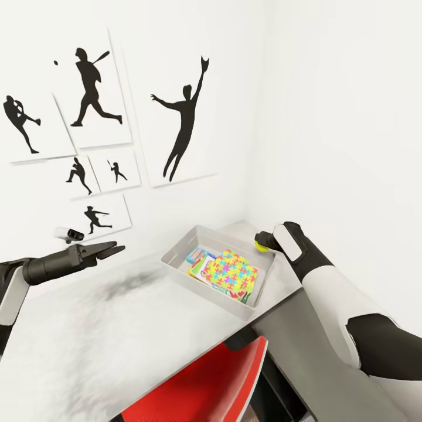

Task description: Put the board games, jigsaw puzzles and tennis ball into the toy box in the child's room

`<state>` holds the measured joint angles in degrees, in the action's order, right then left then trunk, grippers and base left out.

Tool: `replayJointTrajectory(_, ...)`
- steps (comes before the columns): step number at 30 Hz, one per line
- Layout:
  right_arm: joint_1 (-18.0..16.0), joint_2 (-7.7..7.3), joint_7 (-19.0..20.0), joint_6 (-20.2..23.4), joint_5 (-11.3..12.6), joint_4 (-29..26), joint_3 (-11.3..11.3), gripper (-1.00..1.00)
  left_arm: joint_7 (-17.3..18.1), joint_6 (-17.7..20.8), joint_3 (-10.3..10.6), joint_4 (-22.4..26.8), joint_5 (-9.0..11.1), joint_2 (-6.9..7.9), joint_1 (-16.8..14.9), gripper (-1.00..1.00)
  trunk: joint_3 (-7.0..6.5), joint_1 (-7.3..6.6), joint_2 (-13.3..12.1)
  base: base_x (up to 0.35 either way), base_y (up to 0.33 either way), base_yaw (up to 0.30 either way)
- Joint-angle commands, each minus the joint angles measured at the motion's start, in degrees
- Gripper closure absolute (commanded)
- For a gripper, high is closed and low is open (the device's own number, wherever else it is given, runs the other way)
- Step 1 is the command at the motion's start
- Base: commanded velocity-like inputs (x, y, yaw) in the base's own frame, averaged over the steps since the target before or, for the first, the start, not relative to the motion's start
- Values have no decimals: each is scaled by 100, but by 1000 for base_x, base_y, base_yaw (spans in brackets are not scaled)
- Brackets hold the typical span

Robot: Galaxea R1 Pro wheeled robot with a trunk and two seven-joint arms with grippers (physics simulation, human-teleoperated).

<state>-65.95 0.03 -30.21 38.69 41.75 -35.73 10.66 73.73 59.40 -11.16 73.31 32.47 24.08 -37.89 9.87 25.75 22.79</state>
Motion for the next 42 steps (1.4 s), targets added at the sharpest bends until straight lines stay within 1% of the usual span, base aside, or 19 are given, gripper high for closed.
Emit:
replayJointTrajectory(1,-6,-5,-55,0,71,-7,21,100,2,43,6,-32,14,-2,-19,-100,22,3,13,0,0,0)
replayJointTrajectory(10,-15,-34,-55,5,73,-5,-4,100,-4,30,3,-182,18,8,-69,-100,107,3,13,0,0,0)
replayJointTrajectory(17,-13,-14,-63,-2,70,-4,6,100,11,27,-14,-190,18,16,-69,-100,173,3,13,0,0,0)
replayJointTrajectory(30,-14,-98,-56,60,71,-10,9,100,19,33,-17,-185,27,9,-69,-100,293,3,13,0,0,0)
replayJointTrajectory(34,-10,-90,-60,74,66,-94,30,100,19,35,-3,-185,23,4,-69,-100,304,3,13,0,0,0)
replayJointTrajectory(35,-7,-93,-58,93,69,-276,40,100,19,36,-4,-185,23,6,-69,-100,304,3,13,0,0,0)
replayJointTrajectory(42,-6,-91,-49,103,72,-368,48,100,19,36,0,-185,22,9,-69,-100,305,3,13,0,0,0)
